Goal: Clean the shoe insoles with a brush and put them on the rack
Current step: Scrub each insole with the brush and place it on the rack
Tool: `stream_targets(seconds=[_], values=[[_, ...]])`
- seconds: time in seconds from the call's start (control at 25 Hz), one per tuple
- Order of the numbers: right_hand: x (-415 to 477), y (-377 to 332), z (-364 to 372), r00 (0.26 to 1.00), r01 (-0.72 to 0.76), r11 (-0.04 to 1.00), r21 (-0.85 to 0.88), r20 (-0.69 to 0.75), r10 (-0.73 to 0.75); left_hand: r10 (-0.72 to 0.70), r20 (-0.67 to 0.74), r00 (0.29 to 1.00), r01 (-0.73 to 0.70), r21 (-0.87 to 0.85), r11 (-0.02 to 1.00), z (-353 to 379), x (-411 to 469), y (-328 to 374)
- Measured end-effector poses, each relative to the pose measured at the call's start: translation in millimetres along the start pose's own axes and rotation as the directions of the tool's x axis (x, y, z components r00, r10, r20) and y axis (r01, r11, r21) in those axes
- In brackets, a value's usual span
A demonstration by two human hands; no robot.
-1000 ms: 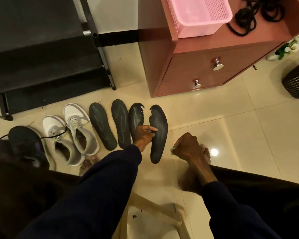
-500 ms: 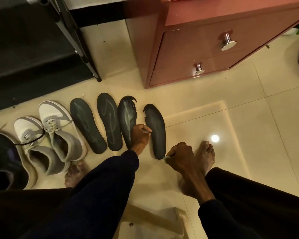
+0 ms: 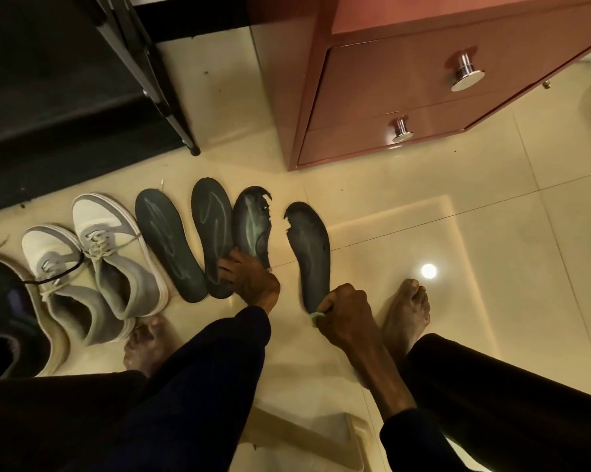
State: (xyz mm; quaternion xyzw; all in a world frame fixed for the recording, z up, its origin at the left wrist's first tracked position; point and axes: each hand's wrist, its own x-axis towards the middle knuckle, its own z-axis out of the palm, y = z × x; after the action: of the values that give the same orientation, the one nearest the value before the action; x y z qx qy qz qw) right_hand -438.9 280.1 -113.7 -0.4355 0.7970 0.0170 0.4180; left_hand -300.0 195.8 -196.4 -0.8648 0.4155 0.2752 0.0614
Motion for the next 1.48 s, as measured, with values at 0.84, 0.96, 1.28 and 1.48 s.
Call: stream_targets(seconds=[0.84,0.96,1.28,1.48], values=[[-123.2,-122.1,-177.9,0.827,0.525,0.828,0.196,-0.347,-0.442,0.578,0.612,0.54,0.38,-0.79,0.481,-268.6,-84.8,11.2],[-179.9,-152.7,-200.1,0.751,0.632,0.742,0.224,-0.412,-0.515,0.722,0.535,0.438,0.311,-0.844,0.437,-340.3,-134.2,0.3],[-282.1,-173.6,-173.4,0.456,0.843,0.538,0.005,-0.537,-0.709,0.752,0.443,0.488,0.37,-0.885,0.282,-390.0,-241.5,-87.0],[-306.7,-158.4,-139.2,0.392,0.833,0.515,-0.204,-0.439,-0.808,0.705,0.444,0.552,0.426,-0.878,0.22,-373.6,-254.0,-109.9]])
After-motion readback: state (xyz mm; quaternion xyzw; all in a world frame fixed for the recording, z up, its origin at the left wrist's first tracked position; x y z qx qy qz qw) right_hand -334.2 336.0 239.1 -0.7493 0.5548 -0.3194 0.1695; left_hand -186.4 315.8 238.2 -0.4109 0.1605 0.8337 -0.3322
